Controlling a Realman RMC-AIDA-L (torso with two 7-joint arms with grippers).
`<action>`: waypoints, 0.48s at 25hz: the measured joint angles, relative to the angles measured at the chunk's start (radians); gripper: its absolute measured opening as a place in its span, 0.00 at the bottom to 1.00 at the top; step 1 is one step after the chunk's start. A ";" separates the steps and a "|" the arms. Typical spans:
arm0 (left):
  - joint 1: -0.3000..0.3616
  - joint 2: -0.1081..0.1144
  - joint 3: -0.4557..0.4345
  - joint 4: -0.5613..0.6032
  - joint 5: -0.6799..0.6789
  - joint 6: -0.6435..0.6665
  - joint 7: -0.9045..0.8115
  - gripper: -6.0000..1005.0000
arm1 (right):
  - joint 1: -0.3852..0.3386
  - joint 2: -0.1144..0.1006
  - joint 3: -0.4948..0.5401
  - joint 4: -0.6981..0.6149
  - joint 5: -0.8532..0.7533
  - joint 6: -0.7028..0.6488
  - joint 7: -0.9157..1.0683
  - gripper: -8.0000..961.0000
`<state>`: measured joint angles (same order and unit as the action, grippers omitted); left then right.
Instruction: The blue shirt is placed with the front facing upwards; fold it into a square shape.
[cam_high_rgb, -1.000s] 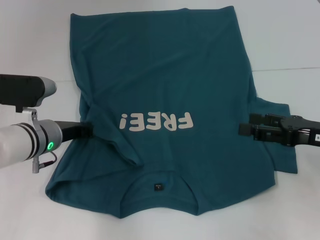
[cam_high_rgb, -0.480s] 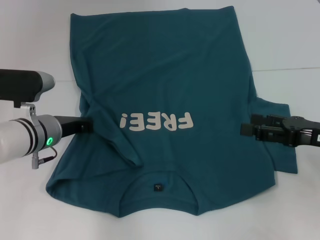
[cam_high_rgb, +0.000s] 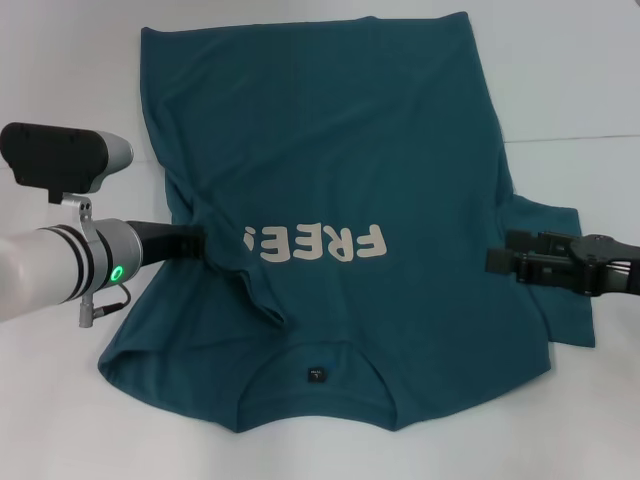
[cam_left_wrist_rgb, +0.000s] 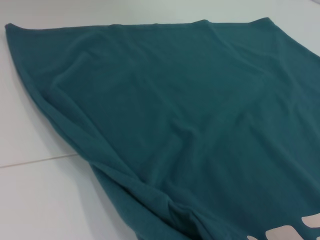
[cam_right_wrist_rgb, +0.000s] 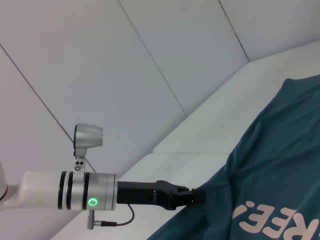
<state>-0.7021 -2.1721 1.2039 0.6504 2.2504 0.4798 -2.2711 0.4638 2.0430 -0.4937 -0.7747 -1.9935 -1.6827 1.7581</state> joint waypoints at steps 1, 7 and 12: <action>0.001 0.000 0.000 0.000 0.000 -0.001 0.000 0.11 | 0.000 0.000 0.000 0.000 0.000 0.000 0.000 0.95; 0.005 0.000 0.001 -0.005 0.001 -0.007 0.005 0.13 | 0.000 0.000 0.000 0.002 -0.001 0.000 0.000 0.95; 0.007 0.000 0.002 -0.006 0.002 -0.014 0.005 0.15 | 0.001 0.000 -0.001 0.003 -0.001 0.000 0.000 0.95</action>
<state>-0.6950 -2.1721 1.2057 0.6444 2.2519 0.4656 -2.2657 0.4645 2.0430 -0.4950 -0.7717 -1.9942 -1.6828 1.7579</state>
